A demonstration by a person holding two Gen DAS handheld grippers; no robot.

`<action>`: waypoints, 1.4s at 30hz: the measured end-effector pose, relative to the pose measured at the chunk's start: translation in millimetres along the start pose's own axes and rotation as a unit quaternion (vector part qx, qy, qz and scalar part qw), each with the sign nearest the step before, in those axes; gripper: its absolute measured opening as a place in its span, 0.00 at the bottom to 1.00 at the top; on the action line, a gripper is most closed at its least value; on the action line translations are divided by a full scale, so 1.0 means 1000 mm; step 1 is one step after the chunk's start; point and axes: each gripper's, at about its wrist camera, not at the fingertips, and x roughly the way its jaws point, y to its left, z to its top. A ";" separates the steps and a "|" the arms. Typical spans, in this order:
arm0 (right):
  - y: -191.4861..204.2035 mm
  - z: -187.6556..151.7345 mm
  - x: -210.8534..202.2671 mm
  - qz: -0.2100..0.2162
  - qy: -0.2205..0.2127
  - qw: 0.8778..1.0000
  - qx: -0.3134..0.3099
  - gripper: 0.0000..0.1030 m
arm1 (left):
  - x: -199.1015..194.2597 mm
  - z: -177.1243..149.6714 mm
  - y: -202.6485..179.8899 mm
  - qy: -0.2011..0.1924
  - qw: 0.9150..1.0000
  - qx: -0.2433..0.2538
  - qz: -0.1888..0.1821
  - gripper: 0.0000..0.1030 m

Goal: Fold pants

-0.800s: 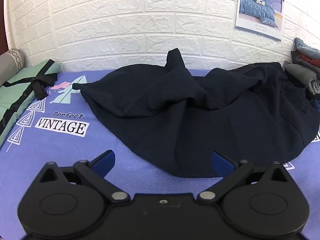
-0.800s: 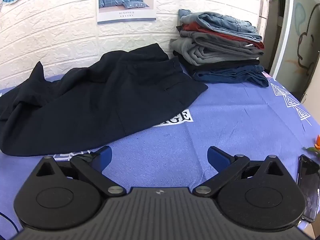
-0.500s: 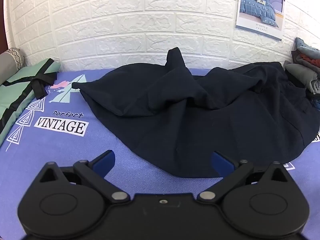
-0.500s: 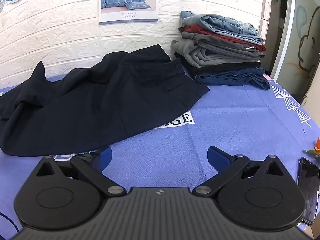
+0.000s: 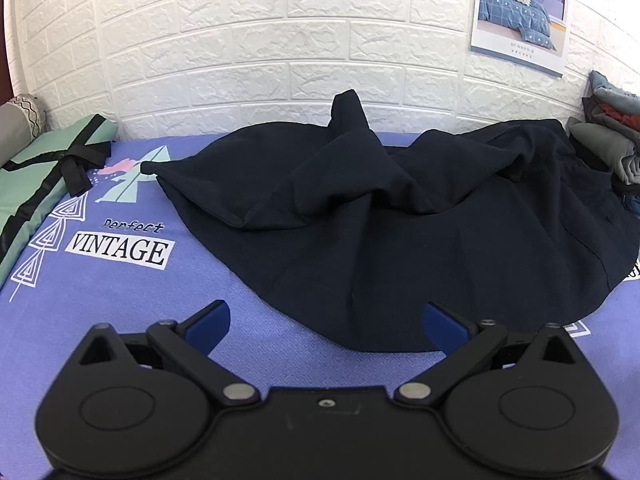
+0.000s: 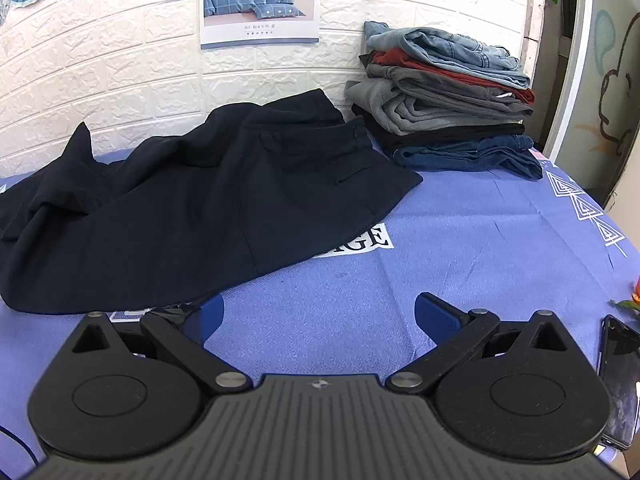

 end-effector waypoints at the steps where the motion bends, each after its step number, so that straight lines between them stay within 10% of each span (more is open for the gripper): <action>1: 0.000 0.000 0.000 0.000 0.000 1.000 0.000 1.00 | 0.000 0.000 0.000 0.000 1.000 0.000 0.000 0.91; 42: -0.002 0.001 0.012 0.000 0.016 1.000 0.012 1.00 | 0.009 -0.003 0.003 0.013 1.000 -0.006 -0.003 0.91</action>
